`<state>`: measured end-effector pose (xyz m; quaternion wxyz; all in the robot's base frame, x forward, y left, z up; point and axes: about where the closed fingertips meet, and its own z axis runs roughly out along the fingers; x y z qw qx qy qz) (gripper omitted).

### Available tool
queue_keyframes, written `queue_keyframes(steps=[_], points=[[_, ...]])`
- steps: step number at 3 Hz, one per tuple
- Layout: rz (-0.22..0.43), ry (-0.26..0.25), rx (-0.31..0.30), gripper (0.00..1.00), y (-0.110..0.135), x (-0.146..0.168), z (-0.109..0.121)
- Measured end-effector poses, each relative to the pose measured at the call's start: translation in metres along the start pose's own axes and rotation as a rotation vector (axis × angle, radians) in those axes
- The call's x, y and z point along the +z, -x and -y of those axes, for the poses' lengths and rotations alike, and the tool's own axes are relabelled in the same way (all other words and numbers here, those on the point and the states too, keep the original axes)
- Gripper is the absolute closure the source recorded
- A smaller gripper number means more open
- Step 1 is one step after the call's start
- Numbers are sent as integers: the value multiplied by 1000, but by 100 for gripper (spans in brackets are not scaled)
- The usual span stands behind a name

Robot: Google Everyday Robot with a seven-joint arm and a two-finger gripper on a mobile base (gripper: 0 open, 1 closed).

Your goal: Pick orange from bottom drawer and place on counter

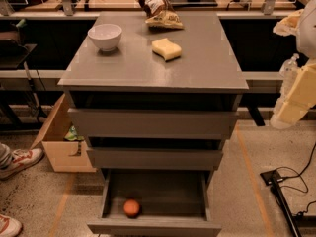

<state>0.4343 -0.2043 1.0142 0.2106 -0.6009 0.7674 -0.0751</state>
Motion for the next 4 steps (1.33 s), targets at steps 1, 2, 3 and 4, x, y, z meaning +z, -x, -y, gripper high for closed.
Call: queue_keyframes(steps=[1, 2, 3, 4], points=[[2, -6, 1, 0, 2, -2, -2], [8, 28, 24, 0, 5, 25, -21], [70, 113, 80, 0, 8, 102, -69], [70, 113, 81, 0, 8, 102, -69]])
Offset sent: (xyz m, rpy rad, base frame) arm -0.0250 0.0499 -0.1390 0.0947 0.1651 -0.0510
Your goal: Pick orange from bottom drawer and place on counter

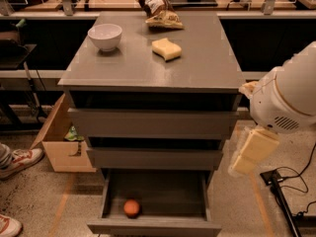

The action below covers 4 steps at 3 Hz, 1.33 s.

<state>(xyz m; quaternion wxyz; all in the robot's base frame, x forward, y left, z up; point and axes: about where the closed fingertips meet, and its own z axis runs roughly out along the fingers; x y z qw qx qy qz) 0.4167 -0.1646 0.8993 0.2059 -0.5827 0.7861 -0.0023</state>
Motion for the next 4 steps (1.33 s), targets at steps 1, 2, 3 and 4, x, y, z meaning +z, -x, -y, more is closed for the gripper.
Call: queue_keyframes(steps=[1, 2, 3, 4], points=[[23, 54, 66, 0, -11, 27, -11], [36, 144, 165, 0, -23, 90, -30], [32, 199, 248, 0, -33, 157, -53], [48, 234, 346, 0, -35, 222, -84]])
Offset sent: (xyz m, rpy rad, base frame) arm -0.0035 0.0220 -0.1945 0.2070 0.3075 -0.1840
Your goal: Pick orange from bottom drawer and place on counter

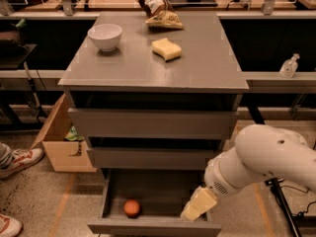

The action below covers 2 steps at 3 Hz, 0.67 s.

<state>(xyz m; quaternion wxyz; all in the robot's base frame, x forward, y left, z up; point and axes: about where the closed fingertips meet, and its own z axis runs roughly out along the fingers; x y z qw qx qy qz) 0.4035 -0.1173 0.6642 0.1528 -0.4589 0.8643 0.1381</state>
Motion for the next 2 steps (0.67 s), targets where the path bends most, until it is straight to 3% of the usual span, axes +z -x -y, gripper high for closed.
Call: queue_keyframes(steps=[1, 2], points=[[40, 40, 60, 0, -1, 65, -15], [105, -6, 76, 0, 12, 79, -2]])
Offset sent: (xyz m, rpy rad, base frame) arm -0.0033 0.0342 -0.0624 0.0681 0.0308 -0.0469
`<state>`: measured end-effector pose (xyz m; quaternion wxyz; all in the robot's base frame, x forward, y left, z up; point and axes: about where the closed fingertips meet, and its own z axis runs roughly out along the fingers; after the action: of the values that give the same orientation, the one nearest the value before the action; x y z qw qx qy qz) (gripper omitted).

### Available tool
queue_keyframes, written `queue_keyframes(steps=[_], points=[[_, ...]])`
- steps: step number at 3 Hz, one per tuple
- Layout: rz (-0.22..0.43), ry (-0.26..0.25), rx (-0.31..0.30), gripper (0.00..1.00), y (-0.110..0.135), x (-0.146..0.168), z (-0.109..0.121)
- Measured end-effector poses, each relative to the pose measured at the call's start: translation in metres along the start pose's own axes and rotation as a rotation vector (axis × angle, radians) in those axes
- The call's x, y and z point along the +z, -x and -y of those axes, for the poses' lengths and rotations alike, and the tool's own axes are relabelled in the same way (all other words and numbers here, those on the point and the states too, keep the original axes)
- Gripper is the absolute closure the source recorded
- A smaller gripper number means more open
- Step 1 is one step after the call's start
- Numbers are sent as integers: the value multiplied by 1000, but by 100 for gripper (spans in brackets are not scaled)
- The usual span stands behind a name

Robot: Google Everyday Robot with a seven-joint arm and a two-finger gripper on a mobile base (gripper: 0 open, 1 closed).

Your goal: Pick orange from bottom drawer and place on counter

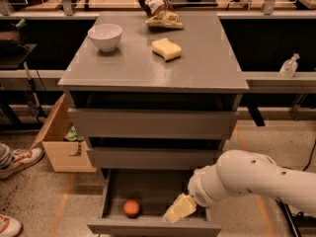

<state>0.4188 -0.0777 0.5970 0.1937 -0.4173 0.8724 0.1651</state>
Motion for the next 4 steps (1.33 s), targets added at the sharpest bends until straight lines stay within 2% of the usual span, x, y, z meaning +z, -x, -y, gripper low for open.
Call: queue_keyframes(steps=[1, 2, 3, 4], points=[[0, -1, 0, 0, 0, 0, 0], [26, -2, 44, 0, -7, 23, 7], [74, -4, 124, 0, -19, 79, 25], [127, -1, 175, 0, -18, 131, 38]])
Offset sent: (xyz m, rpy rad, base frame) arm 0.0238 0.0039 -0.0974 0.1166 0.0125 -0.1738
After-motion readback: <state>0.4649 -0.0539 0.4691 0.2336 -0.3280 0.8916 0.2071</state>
